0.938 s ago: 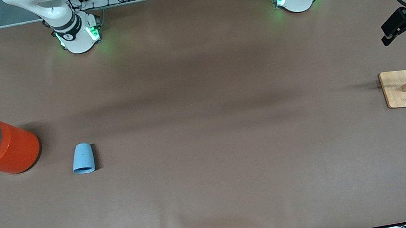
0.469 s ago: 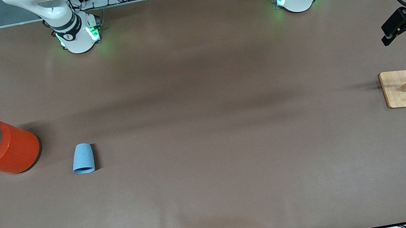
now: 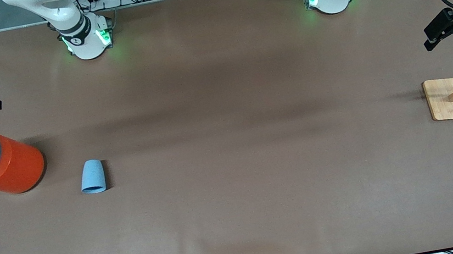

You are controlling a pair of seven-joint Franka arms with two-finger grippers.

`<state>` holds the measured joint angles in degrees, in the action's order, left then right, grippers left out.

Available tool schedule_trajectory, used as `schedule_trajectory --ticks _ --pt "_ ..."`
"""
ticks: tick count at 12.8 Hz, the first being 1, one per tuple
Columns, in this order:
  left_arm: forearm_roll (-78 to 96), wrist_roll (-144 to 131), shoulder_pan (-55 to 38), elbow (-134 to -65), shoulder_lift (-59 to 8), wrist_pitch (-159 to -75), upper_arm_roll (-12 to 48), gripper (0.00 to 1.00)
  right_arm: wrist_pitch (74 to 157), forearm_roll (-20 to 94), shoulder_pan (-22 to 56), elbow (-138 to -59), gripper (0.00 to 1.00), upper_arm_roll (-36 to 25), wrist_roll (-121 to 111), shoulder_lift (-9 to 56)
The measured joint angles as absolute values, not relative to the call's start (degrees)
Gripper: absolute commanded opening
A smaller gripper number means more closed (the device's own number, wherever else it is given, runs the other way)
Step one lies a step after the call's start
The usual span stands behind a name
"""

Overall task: Flip cup
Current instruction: 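Reach the right gripper down to the blue cup lying on its side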

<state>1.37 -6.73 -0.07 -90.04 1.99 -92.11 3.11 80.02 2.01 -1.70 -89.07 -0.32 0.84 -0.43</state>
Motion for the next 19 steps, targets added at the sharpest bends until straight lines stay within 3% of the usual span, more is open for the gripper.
schedule_trajectory --ticks 7,10,14,19 --pt "1.37 -6.67 -0.04 -90.06 1.97 -91.1 2.98 1.0 98.89 2.01 -1.37 -105.0 1.0 -0.2 0.77 1.18" --pt "1.38 -6.67 -0.04 -90.08 1.94 -91.07 2.96 1.0 109.3 2.01 -0.16 -111.12 1.0 -0.07 0.77 6.38" --pt "1.38 -6.59 -0.04 -90.12 1.87 -91.02 2.95 1.0 118.38 2.01 0.09 -111.53 1.0 -0.22 -0.45 16.05" --pt "1.38 -6.54 -0.04 -90.13 1.84 -91.0 2.95 1.0 128.8 2.01 0.13 -111.49 1.0 -0.3 -7.05 23.01"
